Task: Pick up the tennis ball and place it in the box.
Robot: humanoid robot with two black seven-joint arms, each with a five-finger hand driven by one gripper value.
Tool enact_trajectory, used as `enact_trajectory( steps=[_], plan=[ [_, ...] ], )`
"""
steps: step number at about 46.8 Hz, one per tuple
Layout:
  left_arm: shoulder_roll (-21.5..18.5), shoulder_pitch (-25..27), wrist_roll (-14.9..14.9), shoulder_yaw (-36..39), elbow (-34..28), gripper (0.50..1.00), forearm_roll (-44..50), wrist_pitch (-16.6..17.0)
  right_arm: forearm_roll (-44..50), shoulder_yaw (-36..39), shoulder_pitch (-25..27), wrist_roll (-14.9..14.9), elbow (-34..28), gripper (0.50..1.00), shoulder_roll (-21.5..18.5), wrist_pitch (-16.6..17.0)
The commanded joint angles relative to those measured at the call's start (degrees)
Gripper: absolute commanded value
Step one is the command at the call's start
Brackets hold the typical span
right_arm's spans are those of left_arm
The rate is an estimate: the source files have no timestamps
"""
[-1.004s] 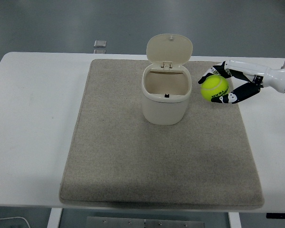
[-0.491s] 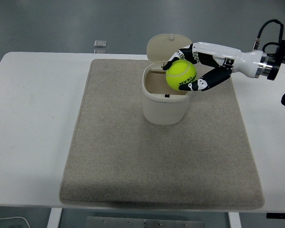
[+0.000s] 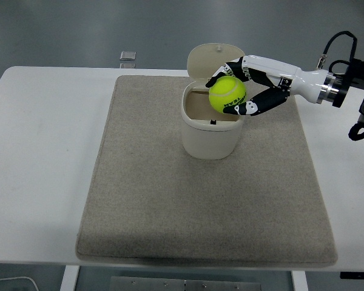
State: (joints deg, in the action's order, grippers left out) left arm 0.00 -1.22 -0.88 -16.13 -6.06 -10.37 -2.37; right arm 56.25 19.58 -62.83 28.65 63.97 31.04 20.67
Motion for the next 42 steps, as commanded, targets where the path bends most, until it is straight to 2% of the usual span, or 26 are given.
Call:
enact_trajectory(
  steps=[1,8,13,17,26,31,42],
  plan=[
    [0.0,-0.01,0.0,-0.04,0.0,0.992,0.0,0.0,0.0,0.02,0.34,0.0,0.01,0.56,-0.27,-0.19],
    [0.0,-0.01,0.0,0.05,0.0,0.992,0.0,0.0,0.18,-0.07,0.52,0.0,-0.51,0.67,-1.86,-1.33],
    [0.0,-0.01,0.0,-0.04,0.0,0.992,0.0,0.0,0.09,-0.07,0.52,0.0,-1.04,0.682,-2.12,-1.51],
    [0.0,-0.01,0.0,-0.04,0.0,0.992,0.0,0.0,0.18,-0.07,0.52,0.0,-1.57,0.733,-2.12,-1.51],
    [0.0,-0.01,0.0,-0.04,0.0,0.992,0.0,0.0,0.53,-0.16,0.96,0.0,-2.45,0.756,-2.03,-1.42],
    [0.0,-0.01,0.0,0.05,0.0,0.992,0.0,0.0,0.62,-0.42,1.22,0.0,-2.62,0.844,-2.03,-1.42],
    [0.0,-0.01,0.0,-0.04,0.0,0.992,0.0,0.0,0.53,-1.04,1.31,0.09,-2.62,0.862,-2.03,-1.33]
  ],
)
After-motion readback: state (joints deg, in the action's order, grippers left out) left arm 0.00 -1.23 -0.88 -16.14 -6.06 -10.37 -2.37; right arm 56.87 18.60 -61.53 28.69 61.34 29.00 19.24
